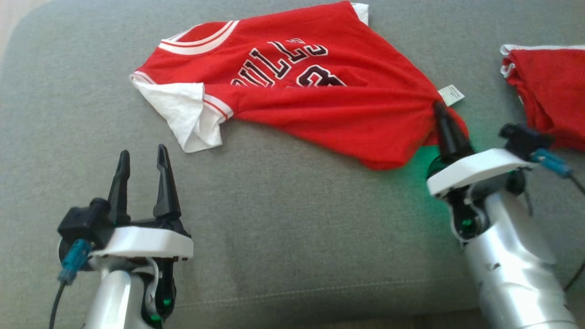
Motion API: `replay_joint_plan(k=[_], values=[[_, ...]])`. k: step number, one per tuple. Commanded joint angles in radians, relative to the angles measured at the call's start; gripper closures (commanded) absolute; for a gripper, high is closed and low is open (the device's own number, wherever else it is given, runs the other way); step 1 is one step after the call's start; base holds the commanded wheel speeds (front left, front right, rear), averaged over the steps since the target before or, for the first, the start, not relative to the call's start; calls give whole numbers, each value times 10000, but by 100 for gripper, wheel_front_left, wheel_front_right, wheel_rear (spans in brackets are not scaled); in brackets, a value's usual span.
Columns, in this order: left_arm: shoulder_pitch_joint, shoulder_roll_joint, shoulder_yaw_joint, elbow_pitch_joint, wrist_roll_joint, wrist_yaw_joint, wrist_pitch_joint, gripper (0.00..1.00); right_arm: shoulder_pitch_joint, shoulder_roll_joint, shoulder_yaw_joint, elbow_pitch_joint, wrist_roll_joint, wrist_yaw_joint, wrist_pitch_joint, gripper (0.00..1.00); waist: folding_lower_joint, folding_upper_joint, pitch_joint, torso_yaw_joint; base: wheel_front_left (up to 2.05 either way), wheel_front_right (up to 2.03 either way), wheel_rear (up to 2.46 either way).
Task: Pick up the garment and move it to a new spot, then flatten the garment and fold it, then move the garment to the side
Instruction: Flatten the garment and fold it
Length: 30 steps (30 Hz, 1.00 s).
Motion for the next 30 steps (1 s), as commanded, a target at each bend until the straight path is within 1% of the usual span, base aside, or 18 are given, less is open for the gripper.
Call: replay_joint_plan(k=[1, 2, 3, 6, 8, 11, 14, 20, 23, 25, 30], values=[[-81, 37, 310, -244, 143, -8, -51, 0, 18, 57, -24, -536, -180, -4, -65, 100, 0, 0, 79, -102, 0, 0, 0], [-94, 40, 299, -186, 210, -37, -51, 0, 171, 57, -276, -828, -360, -4, -65, 100, 0, 0, 128, -178, 0, 0, 0], [-162, 64, 281, -102, 340, -86, -51, 0, 548, 57, -786, -1453, -720, -4, -65, 100, 0, 0, 214, -334, 0, 0, 0], [-323, 115, 190, 43, 503, -150, -51, 0, 1173, 57, -1354, -2458, -1285, -4, -65, 100, 0, 0, 326, -567, 0, 0, 0], [-495, 147, 82, 217, 557, -208, -7, 0, 1574, 57, -1541, -3027, -1375, -4, -65, 100, 0, 0, 380, -721, 0, 0, 0], [-837, 212, -209, 469, 729, -311, 294, 0, 1992, 57, -1445, -3576, -1262, -4, -65, 100, 0, 0, 463, -976, 0, 0, 0], [-1371, 267, -762, 756, 1285, -278, 851, 0, 2240, 57, -1267, -3761, -1165, -4, -65, 100, 0, 0, 521, -1079, 0, 0, 0], [-2795, 217, -1734, 1651, 2517, 206, 2362, 0, 2296, 57, -605, -3668, -971, -4, -65, 100, 0, 0, 588, -1192, 0, 0, 0], [-3364, 265, -1970, 2056, 3059, 537, 2877, 0, 2196, 57, -359, -3596, -951, -4, -65, 100, 0, 0, 622, -1273, 0, 0, 0], [-3665, 438, -2137, 2290, 3519, 722, 3186, 0, 2143, 57, -258, -3565, -944, -4, -65, 100, 0, 0, 640, -1304, 0, 0, 0], [-4074, 711, -2303, 2716, 4022, 926, 3785, 0, 2079, 57, -173, -3559, -916, -4, -65, 100, 0, 0, 675, -1343, 0, 0, 0]])
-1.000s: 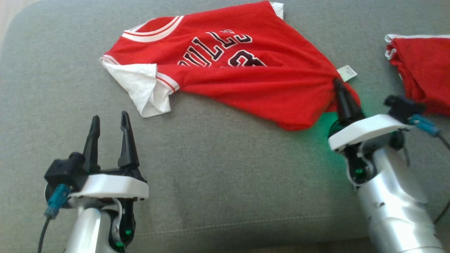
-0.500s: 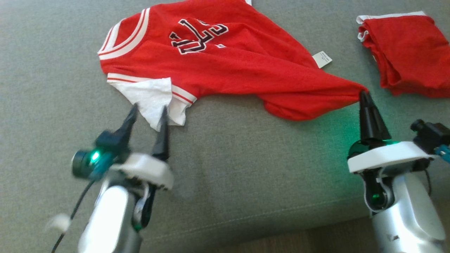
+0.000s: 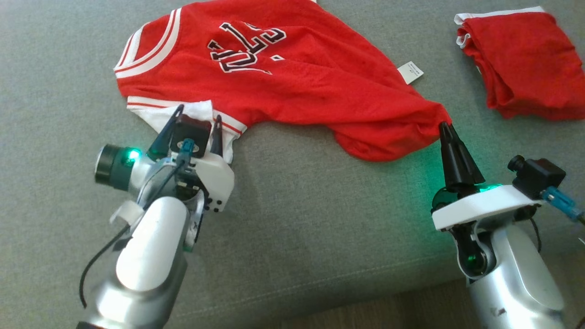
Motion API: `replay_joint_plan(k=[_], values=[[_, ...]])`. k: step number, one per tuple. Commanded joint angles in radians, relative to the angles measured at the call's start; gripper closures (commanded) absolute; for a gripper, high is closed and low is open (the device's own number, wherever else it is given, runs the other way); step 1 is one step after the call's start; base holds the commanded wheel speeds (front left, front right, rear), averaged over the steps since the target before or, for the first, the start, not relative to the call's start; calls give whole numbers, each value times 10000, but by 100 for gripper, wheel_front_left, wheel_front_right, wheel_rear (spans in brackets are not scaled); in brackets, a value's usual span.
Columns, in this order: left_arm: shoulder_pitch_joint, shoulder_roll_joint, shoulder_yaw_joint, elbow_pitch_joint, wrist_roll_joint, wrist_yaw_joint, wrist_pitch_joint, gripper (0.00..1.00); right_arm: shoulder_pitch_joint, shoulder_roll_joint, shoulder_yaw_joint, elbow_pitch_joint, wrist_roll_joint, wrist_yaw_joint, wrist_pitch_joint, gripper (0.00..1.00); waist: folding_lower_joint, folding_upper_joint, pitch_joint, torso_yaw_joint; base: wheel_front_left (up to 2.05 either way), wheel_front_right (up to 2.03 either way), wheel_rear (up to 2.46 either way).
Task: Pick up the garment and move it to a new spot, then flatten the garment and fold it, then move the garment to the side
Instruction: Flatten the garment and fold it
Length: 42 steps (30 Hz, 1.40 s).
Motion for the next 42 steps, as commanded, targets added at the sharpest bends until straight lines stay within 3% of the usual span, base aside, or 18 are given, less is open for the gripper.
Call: replay_joint_plan(k=[1, 3, 4, 6, 8, 21, 30, 36, 42], values=[[-437, 257, 219, -271, 148, 72, 69, 0, -174, 24, 257, -251, 33, -4, -65, 100, -1, 0, 1, 2, 0, 0, 0], [-489, 335, 229, -221, 183, 114, 179, 0, -162, 24, 281, -254, 38, -4, -65, 100, -1, 0, -9, 7, 0, 0, 0], [-500, 367, 236, -215, 184, 127, 220, 19, -151, 24, 292, -253, 43, -4, -65, 100, -1, 0, -18, 12, 0, 0, 0], [-492, 413, 233, -208, 152, 108, 300, 67, -132, 24, 297, -251, 51, -4, -65, 100, -1, 0, -35, 32, 0, 0, 0], [-475, 469, 234, -196, 113, 83, 346, 100, -129, 24, 307, -252, 65, -4, -65, 100, -1, 0, -44, 43, 0, 0, 0], [-274, 857, 659, -537, -475, 89, -34, 100, -180, 24, 33, -388, -249, -4, -65, 100, -1, 0, -390, 231, 0, 0, 0], [159, 1599, 2400, -2296, -2414, -357, -651, 100, -820, 24, -1058, -1355, -1396, -4, 39, 100, -1, 0, -1206, 562, 0, 0, 0], [39, 1752, 3130, -3383, -3836, -921, 30, 100, -1689, 10, -1562, -2381, -2186, -4, 715, 100, -1, 0, -1744, 735, 0, 0, 0], [-991, 1560, 3703, -4414, -5183, -1157, 718, 100, -2950, -398, -1610, -3158, -2462, -4, 1531, 100, -1, 0, -2200, 803, 0, 0, 0]])
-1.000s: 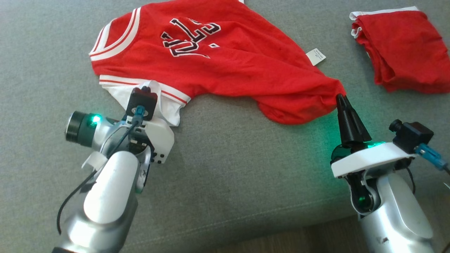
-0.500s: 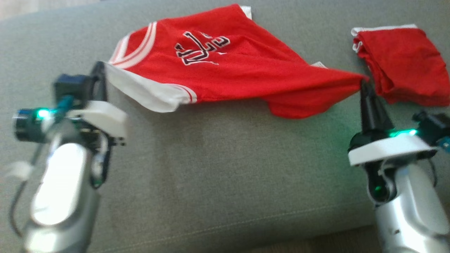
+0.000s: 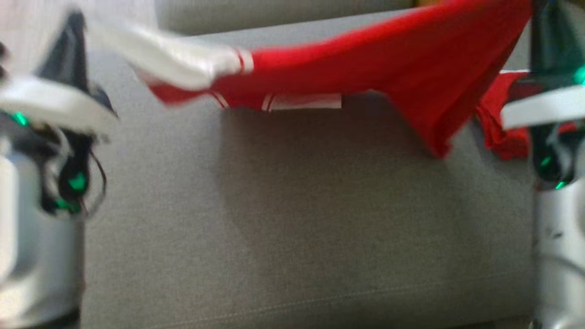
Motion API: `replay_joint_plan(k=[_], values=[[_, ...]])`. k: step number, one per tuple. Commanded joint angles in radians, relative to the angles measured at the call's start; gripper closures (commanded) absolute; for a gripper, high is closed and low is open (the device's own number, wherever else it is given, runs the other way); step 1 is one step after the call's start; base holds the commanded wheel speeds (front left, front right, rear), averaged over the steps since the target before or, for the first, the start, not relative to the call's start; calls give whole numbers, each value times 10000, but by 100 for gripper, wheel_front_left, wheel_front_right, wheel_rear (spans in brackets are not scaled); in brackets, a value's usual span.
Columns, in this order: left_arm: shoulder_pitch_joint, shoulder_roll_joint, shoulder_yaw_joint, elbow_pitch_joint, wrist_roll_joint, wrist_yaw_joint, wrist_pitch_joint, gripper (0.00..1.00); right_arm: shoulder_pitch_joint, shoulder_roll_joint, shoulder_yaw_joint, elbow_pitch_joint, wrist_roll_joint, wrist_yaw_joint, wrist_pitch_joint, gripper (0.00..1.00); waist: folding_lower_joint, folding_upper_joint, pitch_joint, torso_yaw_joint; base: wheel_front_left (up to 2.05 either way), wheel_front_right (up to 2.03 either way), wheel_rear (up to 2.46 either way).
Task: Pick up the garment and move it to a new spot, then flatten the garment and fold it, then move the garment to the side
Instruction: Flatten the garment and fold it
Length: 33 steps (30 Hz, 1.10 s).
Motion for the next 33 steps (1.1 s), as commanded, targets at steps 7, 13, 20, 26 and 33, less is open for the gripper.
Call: replay_joint_plan(k=[7, 13, 20, 26, 33], values=[[-3404, 159, 837, -589, -822, 94, 556, 100, -2546, -697, 179, -328, -244, -4, 1144, 100, 1, 0, -258, 134, 0, 0, 0], [-5676, 321, 586, 1025, -675, 90, 840, 100, -4523, -882, 301, 1078, -312, -4, 1561, 100, 1, 0, 213, 72, 0, 0, 0], [-8095, 688, 54, 3550, 77, -203, 279, 100, -6625, -777, 766, 3375, -756, -4, 1381, 100, 1, 0, 1412, -132, 0, 0, 0], [-11213, 742, -690, 5864, 1254, -436, -1944, 100, -9119, -697, 699, 5674, -1724, -4, 118, 100, 1, 0, 3114, -307, 0, 0, 0], [-13126, 706, -1175, 7461, 2050, -668, -4407, 100, -10700, -616, -273, 6984, -3323, -4, -1349, 100, 1, 0, 4219, -42, 0, 0, 0]])
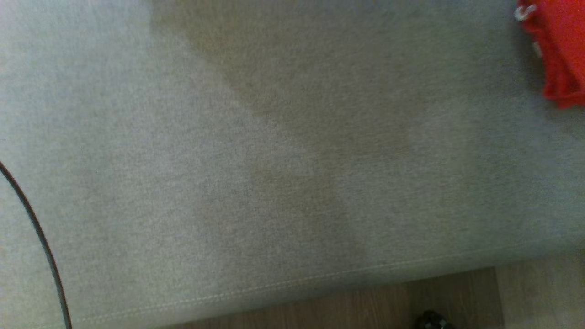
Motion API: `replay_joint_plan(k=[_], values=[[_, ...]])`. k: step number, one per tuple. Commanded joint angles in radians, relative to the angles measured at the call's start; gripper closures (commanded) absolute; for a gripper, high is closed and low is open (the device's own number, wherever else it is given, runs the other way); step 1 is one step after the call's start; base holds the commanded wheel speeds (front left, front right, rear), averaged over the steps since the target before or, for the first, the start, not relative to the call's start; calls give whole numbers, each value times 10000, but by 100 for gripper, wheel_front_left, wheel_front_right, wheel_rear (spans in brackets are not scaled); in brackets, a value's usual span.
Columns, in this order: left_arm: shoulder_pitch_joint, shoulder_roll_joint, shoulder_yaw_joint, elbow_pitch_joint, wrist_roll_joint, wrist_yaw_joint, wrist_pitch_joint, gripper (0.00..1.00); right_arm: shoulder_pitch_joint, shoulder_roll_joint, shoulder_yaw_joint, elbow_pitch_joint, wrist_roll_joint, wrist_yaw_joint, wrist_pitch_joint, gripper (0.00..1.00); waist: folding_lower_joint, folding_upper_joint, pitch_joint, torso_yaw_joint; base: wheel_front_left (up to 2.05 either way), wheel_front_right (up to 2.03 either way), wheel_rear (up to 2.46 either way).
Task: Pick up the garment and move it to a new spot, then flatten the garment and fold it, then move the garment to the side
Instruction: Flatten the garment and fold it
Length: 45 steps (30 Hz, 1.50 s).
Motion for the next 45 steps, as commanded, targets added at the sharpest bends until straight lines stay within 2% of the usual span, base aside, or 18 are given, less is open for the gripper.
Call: replay_joint_plan(k=[1, 5, 12, 16, 20, 25, 26, 30, 35, 39, 45], values=[[-465, 362, 1, -301, 27, -79, -51, 100, -520, 179, -124, -261, -159, -4, -75, 100, -4, 0, 516, 252, 0, 0, 0], [230, 247, 139, -1128, -35, -534, -105, 100, -449, 264, -555, 97, -745, -4, -163, 100, -4, 0, 894, 625, 0, 0, 0], [3623, -251, 764, -3086, -734, -999, -110, 100, 995, 457, -824, 423, -1055, -4, -175, 100, -4, 0, 587, 1027, 0, 0, 0], [6120, -369, 738, -4084, -1384, -1093, -111, 100, 2367, 518, -691, 863, -858, -4, -176, 100, -4, 0, -45, 1063, 0, 0, 0], [8664, -137, 541, -5233, -2133, -1103, -111, 100, 3700, 408, -675, 1199, -458, -4, -176, 100, -4, 0, -759, 1032, 0, 0, 0], [11744, 15, 837, -6307, -2957, -1091, -73, 100, 5297, 434, -551, 1238, 216, -4, -177, 100, -4, 0, -1575, 899, 0, 0, 0], [11744, 15, 837, -6307, -2957, -1091, -73, 100, 5297, 434, -551, 1238, 216, -4, -177, 100, -4, 0, -1575, 899, 0, 0, 0], [13953, -211, 1089, -7165, -3523, -789, 84, 100, 6793, 421, -86, 271, 325, -4, -177, 100, -4, 0, -2073, 752, 0, 0, 0], [16420, -767, 1214, -8123, -4001, -306, 82, 100, 9249, 482, -127, -1156, 635, -4, -177, 100, -4, 0, -2632, 681, 0, 0, 0], [17276, -973, 1146, -8622, -4011, -113, 65, 100, 10339, 531, -356, -2017, 818, -4, -150, 100, -4, 0, -2804, 686, 0, 0, 0], [18638, -1253, 944, -9811, -3944, 326, 159, 100, 12392, 778, -658, -4280, 1111, -4, 501, 100, -4, 0, -3037, 598, 0, 0, 0]])
